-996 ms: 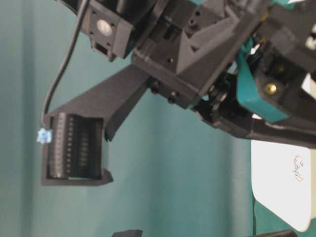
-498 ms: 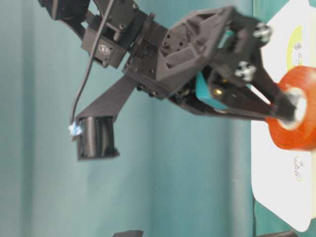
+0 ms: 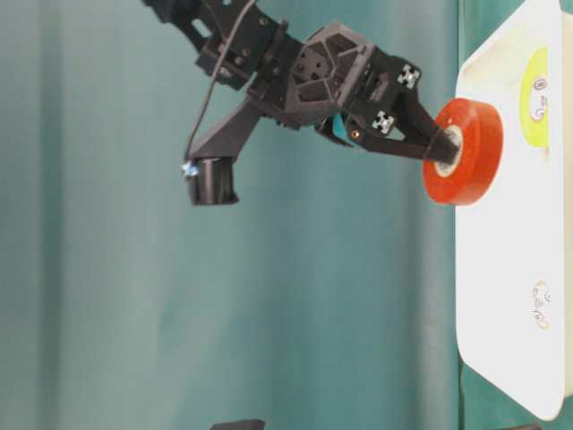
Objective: Put the tape alternately from left to right into the white case.
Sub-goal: 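Grip the red-orange roll and carry it into the tray above the yellow roll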
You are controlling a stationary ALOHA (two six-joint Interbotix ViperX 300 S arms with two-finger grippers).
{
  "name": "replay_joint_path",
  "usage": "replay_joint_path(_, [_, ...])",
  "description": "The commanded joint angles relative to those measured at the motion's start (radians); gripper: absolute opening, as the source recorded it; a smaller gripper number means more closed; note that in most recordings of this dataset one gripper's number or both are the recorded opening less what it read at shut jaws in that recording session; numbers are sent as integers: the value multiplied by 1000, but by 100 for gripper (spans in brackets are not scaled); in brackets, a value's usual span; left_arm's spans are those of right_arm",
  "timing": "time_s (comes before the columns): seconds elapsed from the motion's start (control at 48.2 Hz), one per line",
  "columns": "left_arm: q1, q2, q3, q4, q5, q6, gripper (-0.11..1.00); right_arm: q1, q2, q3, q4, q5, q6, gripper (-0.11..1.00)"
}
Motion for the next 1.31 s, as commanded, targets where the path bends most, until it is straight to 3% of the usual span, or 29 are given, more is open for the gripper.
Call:
replay_joint_path(0.0, [-5, -9, -6, -3, -5, -2, 61, -63, -29, 0, -23, -40, 0, 27])
replay_joint_path(0.104, [-5, -9, -8, -3, -5, -2, 61, -135, -26, 18, -55, -86, 5, 27])
replay_joint_path(0.436, [-5, -9, -12, -3, -8, 0, 61, -249, 48, 46, -61, -221, 6, 27])
replay_joint_path(1.287, [-5, -9, -25, -3, -6, 0, 61, -267, 107, 55, -61, -166, 9, 27])
